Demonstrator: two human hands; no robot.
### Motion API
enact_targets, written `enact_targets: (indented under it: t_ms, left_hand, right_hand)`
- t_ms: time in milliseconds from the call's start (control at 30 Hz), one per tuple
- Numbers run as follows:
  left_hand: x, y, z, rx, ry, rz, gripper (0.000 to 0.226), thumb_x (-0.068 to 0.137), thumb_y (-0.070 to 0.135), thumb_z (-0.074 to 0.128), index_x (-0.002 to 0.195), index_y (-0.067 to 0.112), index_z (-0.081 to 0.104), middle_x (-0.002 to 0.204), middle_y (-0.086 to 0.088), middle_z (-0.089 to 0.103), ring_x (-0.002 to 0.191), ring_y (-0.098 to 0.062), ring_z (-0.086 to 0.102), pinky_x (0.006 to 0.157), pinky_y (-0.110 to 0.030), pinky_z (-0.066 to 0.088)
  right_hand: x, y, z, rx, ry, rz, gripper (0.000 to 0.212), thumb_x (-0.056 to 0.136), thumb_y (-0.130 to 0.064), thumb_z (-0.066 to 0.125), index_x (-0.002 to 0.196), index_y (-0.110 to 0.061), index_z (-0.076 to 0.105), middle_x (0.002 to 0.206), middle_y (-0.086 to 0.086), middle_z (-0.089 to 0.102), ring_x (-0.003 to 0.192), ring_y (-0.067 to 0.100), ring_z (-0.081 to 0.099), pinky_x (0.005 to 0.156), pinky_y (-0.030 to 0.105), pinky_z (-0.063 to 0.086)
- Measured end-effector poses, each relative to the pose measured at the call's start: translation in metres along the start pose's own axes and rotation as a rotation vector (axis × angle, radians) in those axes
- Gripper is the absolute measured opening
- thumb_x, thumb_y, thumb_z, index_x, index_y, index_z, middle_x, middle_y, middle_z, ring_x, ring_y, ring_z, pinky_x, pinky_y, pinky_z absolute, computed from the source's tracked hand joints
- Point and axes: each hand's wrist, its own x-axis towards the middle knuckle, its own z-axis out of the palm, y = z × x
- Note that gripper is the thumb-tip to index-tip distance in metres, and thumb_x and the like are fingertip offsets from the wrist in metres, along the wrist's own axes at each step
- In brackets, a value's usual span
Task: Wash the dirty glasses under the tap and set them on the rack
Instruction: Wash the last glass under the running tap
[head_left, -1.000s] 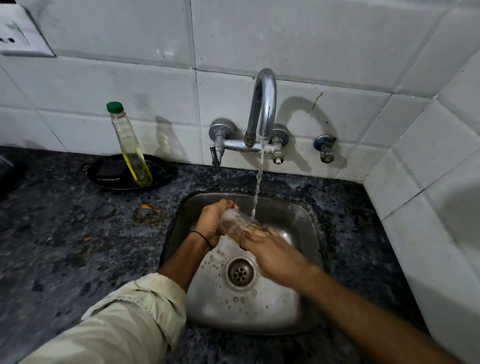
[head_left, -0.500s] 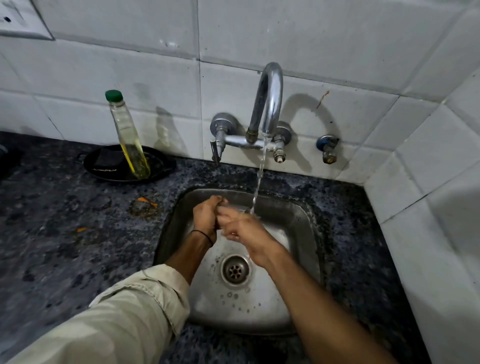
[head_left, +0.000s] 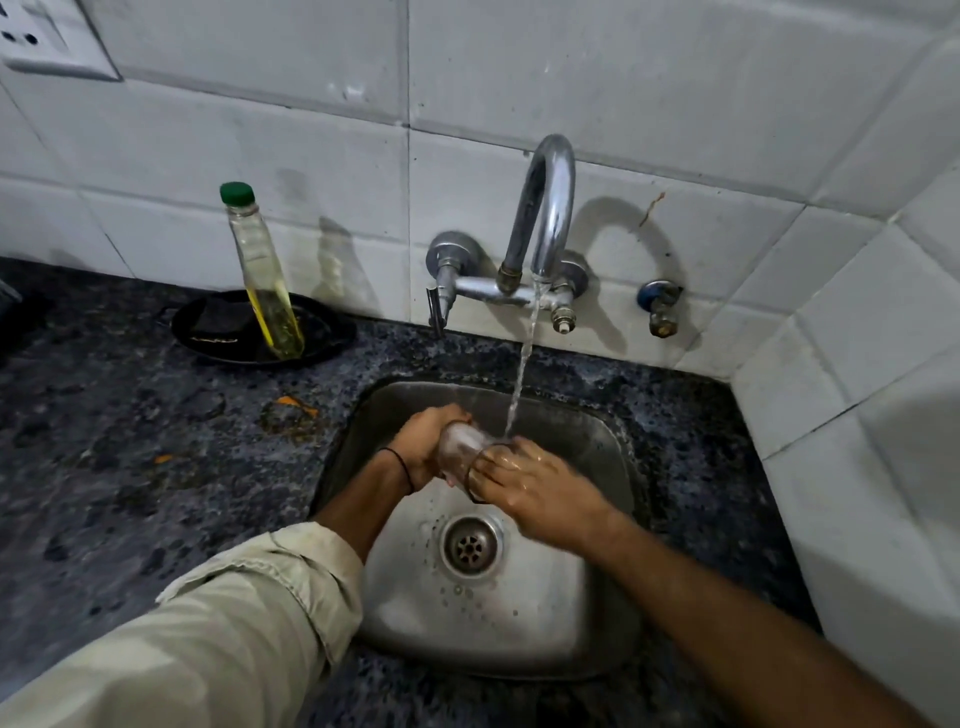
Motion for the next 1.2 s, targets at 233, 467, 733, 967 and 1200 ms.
enact_targets:
  t_ms: [233,467,733,967,1200]
  left_hand:
    - [-0.009,0.027,0.023,0.054,0.08,0.008,0.018,0.088,0.024,0.059,0.084,0.007,0.064,0.066,-0.01,0.065,0.047,-0.021,0.059,0.04,-0.025,0.042]
    - [-0.01,0.018,0.019,-0.236,0.332,0.155,0.011,0.08,0.01,0.064,0.072,0.004,0.068,0.061,-0.007,0.062,0.051,-0.019,0.058,0.041,-0.022,0.045]
    - [-0.014,0.028,0.018,-0.28,0.27,0.048,0.012,0.081,0.015,0.064,0.083,0.003,0.065,0.069,-0.011,0.059,0.05,-0.022,0.056,0.043,-0.023,0.043]
    - [-0.024,0.028,0.016,0.086,0.006,-0.11,0.023,0.088,0.028,0.052,0.088,0.009,0.065,0.075,-0.011,0.064,0.057,-0.022,0.058,0.042,-0.024,0.041]
    - [-0.024,0.033,0.018,0.091,0.189,0.085,0.018,0.088,0.023,0.06,0.089,0.005,0.064,0.073,-0.01,0.058,0.053,-0.022,0.053,0.036,-0.023,0.038]
  right_hand:
    - [0.025,-0.011,-0.023,0.118,-0.171,0.311,0.041,0.067,-0.02,0.067,0.107,-0.016,0.071,0.107,0.004,0.073,0.104,0.022,0.065,0.11,0.04,0.034]
    - [0.065,-0.038,-0.032,1.713,0.226,1.098,0.026,0.087,-0.003,0.058,0.104,-0.015,0.073,0.104,0.002,0.074,0.098,0.015,0.07,0.09,0.027,0.055]
    - [0.04,-0.078,-0.007,0.954,0.52,0.962,0.032,0.088,-0.007,0.055,0.117,-0.017,0.065,0.118,0.001,0.068,0.112,0.012,0.062,0.093,0.027,0.052]
    - [0.006,0.03,-0.028,-0.17,-0.108,-0.134,0.048,0.064,-0.012,0.076,0.111,-0.019,0.074,0.109,0.002,0.075,0.111,0.022,0.066,0.116,0.054,0.032]
    - [0.028,-0.041,-0.027,0.605,-0.118,0.616,0.068,0.077,-0.013,0.07,0.141,-0.02,0.049,0.139,-0.006,0.05,0.128,0.013,0.047,0.111,0.019,0.035]
